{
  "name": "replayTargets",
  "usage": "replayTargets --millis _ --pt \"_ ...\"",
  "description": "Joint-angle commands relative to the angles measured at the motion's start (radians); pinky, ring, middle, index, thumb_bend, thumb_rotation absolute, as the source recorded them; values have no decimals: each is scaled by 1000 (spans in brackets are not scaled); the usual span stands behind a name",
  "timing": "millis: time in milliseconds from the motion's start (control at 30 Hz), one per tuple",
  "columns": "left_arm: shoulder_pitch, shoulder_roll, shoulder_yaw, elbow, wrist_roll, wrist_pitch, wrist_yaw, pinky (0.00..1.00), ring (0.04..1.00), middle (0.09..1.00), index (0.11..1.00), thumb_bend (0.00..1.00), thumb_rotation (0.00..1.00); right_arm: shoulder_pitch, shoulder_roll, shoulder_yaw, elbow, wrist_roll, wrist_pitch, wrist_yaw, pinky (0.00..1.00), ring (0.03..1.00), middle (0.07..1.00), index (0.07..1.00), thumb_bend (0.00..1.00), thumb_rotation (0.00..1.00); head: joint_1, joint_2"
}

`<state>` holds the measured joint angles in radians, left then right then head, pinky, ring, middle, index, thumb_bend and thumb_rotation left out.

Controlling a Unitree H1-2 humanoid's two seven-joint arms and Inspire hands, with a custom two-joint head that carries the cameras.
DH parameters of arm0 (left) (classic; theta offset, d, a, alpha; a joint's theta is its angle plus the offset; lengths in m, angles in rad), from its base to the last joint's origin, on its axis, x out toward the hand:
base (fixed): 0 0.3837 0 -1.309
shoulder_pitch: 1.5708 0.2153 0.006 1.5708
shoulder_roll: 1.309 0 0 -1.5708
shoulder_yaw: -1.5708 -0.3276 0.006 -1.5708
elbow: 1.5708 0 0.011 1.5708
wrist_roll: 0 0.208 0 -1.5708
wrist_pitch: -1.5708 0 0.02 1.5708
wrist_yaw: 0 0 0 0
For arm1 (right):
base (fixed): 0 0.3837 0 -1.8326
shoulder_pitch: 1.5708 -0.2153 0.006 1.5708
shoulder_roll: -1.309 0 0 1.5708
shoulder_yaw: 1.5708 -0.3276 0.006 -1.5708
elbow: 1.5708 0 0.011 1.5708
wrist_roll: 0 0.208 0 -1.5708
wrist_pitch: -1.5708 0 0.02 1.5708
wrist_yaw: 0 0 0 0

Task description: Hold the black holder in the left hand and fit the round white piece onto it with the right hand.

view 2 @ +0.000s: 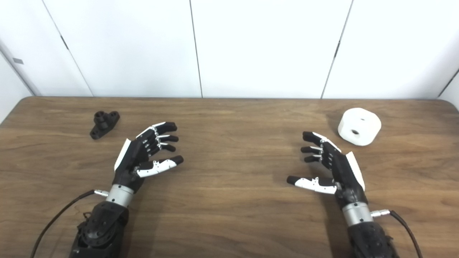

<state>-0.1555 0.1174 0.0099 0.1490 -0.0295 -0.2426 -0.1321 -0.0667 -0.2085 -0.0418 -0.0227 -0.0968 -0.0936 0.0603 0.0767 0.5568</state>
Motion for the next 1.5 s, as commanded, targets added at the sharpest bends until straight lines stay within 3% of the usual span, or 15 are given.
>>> replayTargets --millis 0,400,467,533,567,600,800,1033,1333,1467 --pt "19 -8 -6 37 -10 -31 -2 607 714 788 756 728 15 -18 -1 -2 -19 0 -58 -11 612 715 817 789 794 87 0 2" --pt "8 6 -11 75 -4 -50 -17 634 726 794 767 742 21 -23 9 -1 -11 -2 -57 -11 619 729 821 792 800 87 12 -8" --pt "9 3 -14 78 8 -49 -12 644 730 796 765 750 42 -22 6 -4 -6 3 -60 -8 619 733 824 792 802 83 48 -17" --pt "7 -1 -23 84 25 -54 -8 657 739 800 767 742 58 -23 0 -10 1 11 -62 -5 621 732 820 791 808 77 139 -38" --pt "6 -5 -26 85 25 -49 -9 665 743 799 767 738 60 -23 -3 -12 2 14 -62 -3 622 732 818 791 810 77 139 -38" --pt "4 -13 -29 90 25 -45 -6 659 749 798 767 736 55 -23 -9 -15 8 19 -67 0 626 731 817 791 811 80 194 -56" --pt "-13 -47 -51 134 73 -57 23 598 743 811 755 752 64 -21 -29 -40 18 64 -47 16 654 747 825 795 783 62 309 -102" --pt "-18 -61 -59 153 98 -79 39 556 731 811 772 722 18 -22 -38 -44 41 75 -91 27 632 752 835 808 732 26 314 -106" --pt "-15 -64 -50 138 94 -65 43 582 736 812 765 729 22 -24 -48 -44 49 66 -104 25 630 749 828 808 755 90 307 -100" --pt "-15 -66 -36 121 90 -55 57 582 733 792 749 711 2 -23 -50 -46 44 73 -94 29 618 739 820 800 758 63 310 -94"
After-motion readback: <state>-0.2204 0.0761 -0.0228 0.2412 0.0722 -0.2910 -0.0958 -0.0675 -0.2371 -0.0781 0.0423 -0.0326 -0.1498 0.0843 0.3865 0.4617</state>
